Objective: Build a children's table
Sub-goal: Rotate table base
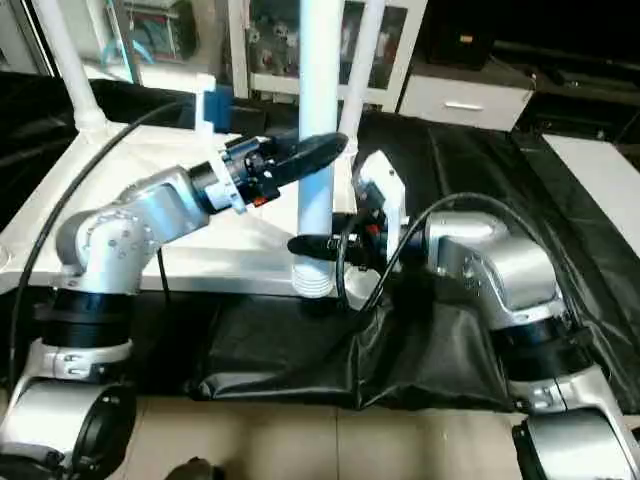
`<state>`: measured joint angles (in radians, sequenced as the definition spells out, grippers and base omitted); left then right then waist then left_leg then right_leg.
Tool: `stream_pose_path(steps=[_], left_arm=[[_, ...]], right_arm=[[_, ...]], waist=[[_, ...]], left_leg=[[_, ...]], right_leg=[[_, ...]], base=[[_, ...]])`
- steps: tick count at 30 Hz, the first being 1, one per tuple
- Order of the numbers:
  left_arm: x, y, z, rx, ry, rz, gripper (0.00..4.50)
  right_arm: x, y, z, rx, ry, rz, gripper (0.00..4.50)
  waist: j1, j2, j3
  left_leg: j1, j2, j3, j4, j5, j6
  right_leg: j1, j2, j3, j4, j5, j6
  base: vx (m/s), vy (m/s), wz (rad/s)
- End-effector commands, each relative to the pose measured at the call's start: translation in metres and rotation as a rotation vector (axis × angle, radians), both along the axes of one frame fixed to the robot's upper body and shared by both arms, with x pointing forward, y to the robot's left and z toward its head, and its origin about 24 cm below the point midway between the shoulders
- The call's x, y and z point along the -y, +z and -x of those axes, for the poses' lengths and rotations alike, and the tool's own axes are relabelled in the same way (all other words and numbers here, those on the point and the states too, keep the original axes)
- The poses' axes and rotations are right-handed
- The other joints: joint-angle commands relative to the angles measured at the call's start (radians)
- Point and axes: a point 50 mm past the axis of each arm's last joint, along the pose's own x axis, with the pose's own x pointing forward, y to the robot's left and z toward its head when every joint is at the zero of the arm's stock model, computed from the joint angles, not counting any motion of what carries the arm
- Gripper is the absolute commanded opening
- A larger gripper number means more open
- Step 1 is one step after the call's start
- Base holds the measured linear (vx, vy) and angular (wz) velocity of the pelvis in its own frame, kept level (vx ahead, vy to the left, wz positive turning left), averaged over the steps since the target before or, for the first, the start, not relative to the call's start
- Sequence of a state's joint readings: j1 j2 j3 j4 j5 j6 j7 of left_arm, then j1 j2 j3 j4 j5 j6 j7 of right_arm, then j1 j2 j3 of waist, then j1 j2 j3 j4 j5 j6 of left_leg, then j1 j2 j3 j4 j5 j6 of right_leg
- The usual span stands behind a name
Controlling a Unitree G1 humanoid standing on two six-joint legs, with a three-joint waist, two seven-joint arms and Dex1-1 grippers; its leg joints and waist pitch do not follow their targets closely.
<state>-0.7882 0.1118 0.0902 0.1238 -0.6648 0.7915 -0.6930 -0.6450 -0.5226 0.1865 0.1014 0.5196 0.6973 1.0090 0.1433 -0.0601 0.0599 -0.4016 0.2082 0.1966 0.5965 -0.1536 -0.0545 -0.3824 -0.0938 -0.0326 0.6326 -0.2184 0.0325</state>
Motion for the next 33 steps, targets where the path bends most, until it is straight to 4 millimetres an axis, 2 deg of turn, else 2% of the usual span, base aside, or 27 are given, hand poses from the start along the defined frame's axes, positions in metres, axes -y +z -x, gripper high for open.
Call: stream_pose_path(steps=[1, 5, 11, 12, 14, 17, 19, 24, 28, 29, 33], left_arm=[[0.002, 0.002, 0.0, 0.013, 0.008, -0.029, 3.49], [0.001, 0.003, -0.001, 0.051, 0.031, -0.079, 3.17], [0.004, 0.01, -0.004, 0.084, 0.045, -0.093, 2.72], [0.004, 0.01, -0.003, 0.086, 0.042, -0.092, 2.68], [0.008, 0.012, -0.001, 0.116, 0.007, -0.104, 2.33], [0.011, 0.011, 0.003, 0.118, -0.037, -0.103, 2.22], [0.013, 0.01, 0.005, 0.116, -0.065, -0.107, 1.97], [0.014, 0.008, 0.003, 0.106, -0.054, -0.125, 1.87], [0.008, 0.012, -0.005, 0.109, 0.021, -0.141, 1.86], [0.008, 0.012, -0.005, 0.11, 0.024, -0.143, 1.86], [0.005, 0.016, -0.009, 0.131, 0.061, -0.18, 1.85]], right_arm=[[0.002, 0.006, -0.004, 0.017, 0.002, 0.01, 1.84], [-0.001, 0.007, -0.007, 0.022, 0.007, 0.009, 1.84], [-0.003, 0.009, -0.01, 0.03, 0.013, 0.008, 1.84], [-0.003, 0.009, -0.01, 0.03, 0.014, 0.009, 1.84], [-0.003, 0.008, -0.011, 0.027, 0.018, 0.011, 1.84], [-0.004, 0.007, -0.012, 0.025, 0.025, 0.015, 1.84], [-0.005, 0.006, -0.012, 0.026, 0.032, 0.02, 1.84], [-0.006, 0.007, -0.014, 0.037, 0.034, 0.023, 1.84], [-0.006, 0.011, -0.017, 0.065, 0.023, 0.009, 1.84], [-0.006, 0.012, -0.017, 0.065, 0.023, 0.007, 2.4], [-0.003, 0.017, -0.019, 0.06, 0.02, -0.028, 2.72]], waist=[[-0.003, -0.008, -0.079], [-0.005, -0.008, -0.079], [-0.003, -0.01, -0.08], [-0.004, -0.013, -0.08], [-0.003, -0.012, -0.08], [-0.003, -0.011, -0.081], [-0.003, -0.011, -0.081], [-0.003, -0.013, -0.08], [-0.004, -0.015, -0.081], [-0.004, -0.014, -0.08], [-0.004, -0.016, -0.08]], left_leg=[[0.04, 0.018, -0.004, -0.06, -0.096, -0.016], [0.039, 0.017, -0.005, -0.061, -0.096, -0.028], [0.04, 0.017, -0.005, -0.06, -0.103, -0.038], [0.04, 0.017, -0.005, -0.06, -0.101, -0.038], [0.039, 0.016, -0.005, -0.06, -0.101, -0.038], [0.04, 0.016, -0.005, -0.059, -0.093, -0.033], [0.039, 0.015, -0.004, -0.058, -0.093, -0.032], [0.039, 0.016, -0.004, -0.058, -0.092, -0.03], [0.039, 0.016, -0.004, -0.058, -0.1, -0.032], [0.039, 0.017, -0.005, -0.058, -0.104, -0.034], [0.04, 0.017, -0.004, -0.058, -0.102, -0.033]], right_leg=[[0.034, -0.036, 0.021, -0.056, 0.043, -0.229], [0.034, -0.035, 0.02, -0.056, 0.053, -0.219], [0.036, -0.035, 0.02, -0.054, 0.061, -0.222], [0.036, -0.035, 0.02, -0.054, 0.064, -0.224], [0.036, -0.035, 0.02, -0.054, 0.06, -0.222], [0.036, -0.034, 0.02, -0.053, 0.076, -0.226], [0.036, -0.035, 0.02, -0.052, 0.079, -0.23], [0.037, -0.034, 0.019, -0.051, 0.081, -0.235], [0.036, -0.036, 0.019, -0.052, 0.064, -0.234], [0.036, -0.036, 0.019, -0.052, 0.056, -0.233], [0.035, -0.036, 0.019, -0.052, 0.049, -0.229]], base=[[0.0, 0.0, 0.0], [0.0, 0.0, 0.0], [0.0, 0.0, 0.0], [0.0, 0.0, 0.0], [0.0, 0.0, 0.0], [0.0, 0.0, 0.0], [0.0, 0.0, 0.0], [0.0, 0.0, 0.0], [0.0, 0.0, 0.0], [0.0, 0.0, 0.0], [0.0, 0.0, 0.0]])
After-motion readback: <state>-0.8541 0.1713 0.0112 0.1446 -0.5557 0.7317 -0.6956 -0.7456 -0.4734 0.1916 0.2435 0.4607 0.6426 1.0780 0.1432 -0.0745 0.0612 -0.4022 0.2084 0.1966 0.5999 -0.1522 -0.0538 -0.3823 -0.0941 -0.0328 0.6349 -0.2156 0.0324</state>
